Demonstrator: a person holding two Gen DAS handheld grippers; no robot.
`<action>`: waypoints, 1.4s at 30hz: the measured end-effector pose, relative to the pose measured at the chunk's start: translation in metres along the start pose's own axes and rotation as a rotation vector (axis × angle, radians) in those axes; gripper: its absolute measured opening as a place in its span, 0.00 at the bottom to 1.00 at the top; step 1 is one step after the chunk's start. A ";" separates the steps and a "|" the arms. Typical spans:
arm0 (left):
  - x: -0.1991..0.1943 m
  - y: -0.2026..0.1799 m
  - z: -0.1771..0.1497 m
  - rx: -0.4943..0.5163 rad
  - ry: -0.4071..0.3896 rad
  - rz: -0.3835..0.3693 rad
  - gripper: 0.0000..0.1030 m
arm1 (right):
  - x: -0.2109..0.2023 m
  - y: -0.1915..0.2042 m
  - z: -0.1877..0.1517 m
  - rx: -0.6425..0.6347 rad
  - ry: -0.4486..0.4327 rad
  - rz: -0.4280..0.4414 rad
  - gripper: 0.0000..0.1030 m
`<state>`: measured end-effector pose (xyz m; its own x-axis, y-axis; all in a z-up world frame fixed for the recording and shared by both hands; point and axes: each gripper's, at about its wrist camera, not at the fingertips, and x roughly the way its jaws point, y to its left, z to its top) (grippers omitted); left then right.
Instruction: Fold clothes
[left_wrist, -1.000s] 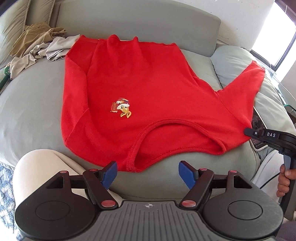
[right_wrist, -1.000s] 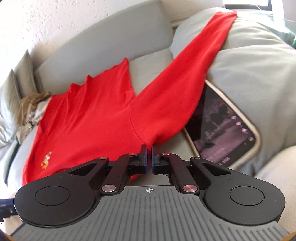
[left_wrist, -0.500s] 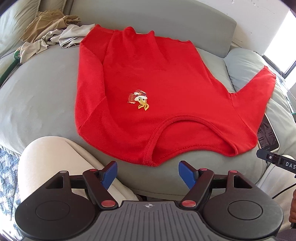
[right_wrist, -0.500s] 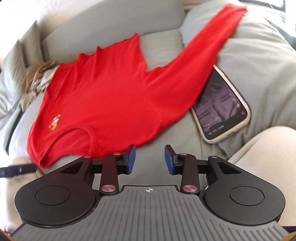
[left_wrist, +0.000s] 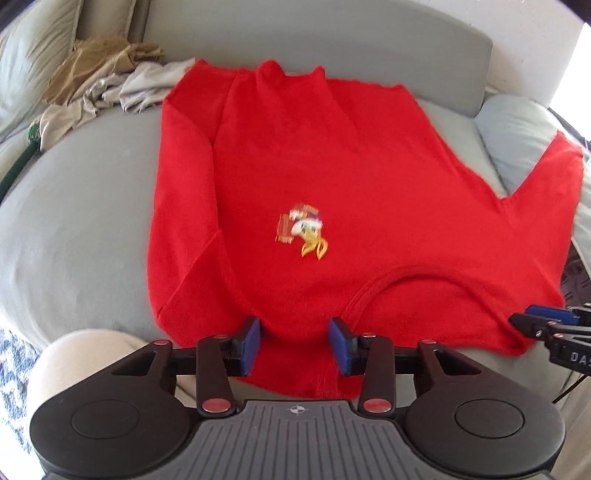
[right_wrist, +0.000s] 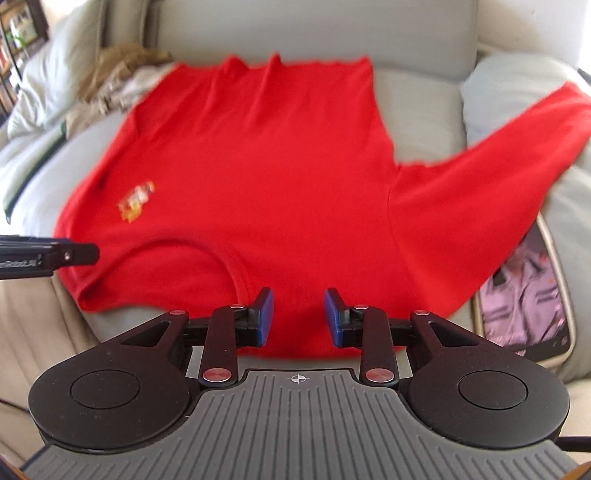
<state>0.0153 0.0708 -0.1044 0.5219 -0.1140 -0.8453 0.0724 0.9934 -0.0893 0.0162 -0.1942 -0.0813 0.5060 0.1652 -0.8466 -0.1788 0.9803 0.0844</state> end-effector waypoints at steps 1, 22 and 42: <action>-0.002 0.002 -0.002 0.006 0.023 -0.017 0.38 | -0.002 0.001 -0.004 -0.015 -0.003 -0.004 0.33; -0.107 0.139 0.089 -0.443 -0.463 -0.003 0.67 | -0.050 0.169 0.209 -0.406 -0.176 0.167 0.67; 0.011 0.222 0.070 -0.722 -0.234 -0.123 0.66 | 0.290 0.318 0.369 -0.124 0.013 -0.056 0.46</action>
<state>0.0966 0.2889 -0.0965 0.7179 -0.1443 -0.6810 -0.3898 0.7271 -0.5651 0.4170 0.2059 -0.1058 0.5070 0.1084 -0.8551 -0.2536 0.9669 -0.0278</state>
